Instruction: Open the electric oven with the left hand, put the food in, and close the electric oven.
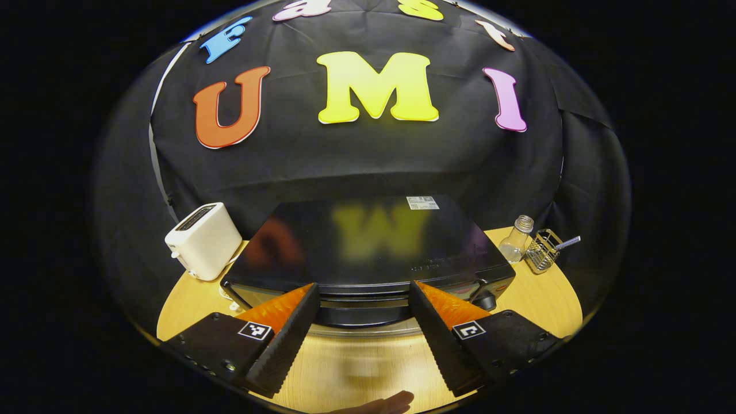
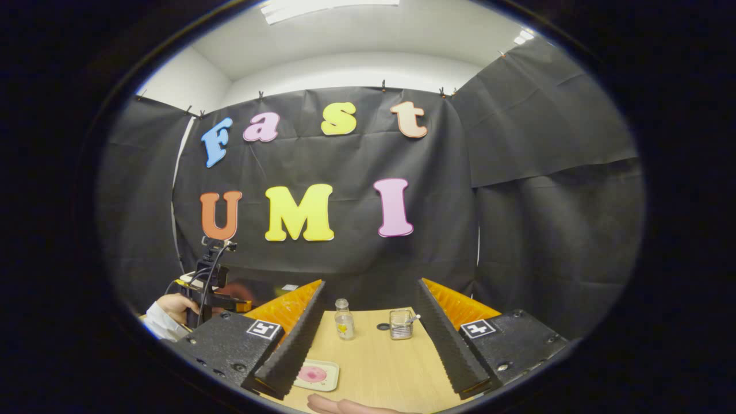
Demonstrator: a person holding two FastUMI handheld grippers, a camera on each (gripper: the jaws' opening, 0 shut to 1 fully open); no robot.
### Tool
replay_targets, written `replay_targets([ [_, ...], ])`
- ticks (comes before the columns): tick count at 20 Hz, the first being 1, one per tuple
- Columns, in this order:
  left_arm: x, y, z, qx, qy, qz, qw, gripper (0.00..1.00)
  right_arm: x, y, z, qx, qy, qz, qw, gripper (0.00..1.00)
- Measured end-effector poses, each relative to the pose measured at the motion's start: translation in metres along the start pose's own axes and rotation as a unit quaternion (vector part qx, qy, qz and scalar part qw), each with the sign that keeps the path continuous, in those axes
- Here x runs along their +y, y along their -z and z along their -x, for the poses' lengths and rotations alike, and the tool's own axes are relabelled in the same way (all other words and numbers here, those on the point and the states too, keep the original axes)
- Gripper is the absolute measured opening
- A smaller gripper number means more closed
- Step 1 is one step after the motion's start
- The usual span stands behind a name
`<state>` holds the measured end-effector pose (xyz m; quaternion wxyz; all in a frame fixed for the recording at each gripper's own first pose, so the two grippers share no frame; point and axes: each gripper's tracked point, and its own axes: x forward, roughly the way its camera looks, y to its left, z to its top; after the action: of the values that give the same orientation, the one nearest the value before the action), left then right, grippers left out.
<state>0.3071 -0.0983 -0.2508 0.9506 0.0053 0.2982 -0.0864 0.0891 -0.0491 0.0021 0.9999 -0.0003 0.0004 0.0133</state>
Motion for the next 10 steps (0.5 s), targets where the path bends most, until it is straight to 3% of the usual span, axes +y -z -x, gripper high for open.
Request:
replay_targets([
  [10,-0.002,0.019,0.022,0.008,0.006,0.002,1.0,0.98,0.003,-0.001,0.008,-0.002,-0.004,0.014,1.0,0.96],
])
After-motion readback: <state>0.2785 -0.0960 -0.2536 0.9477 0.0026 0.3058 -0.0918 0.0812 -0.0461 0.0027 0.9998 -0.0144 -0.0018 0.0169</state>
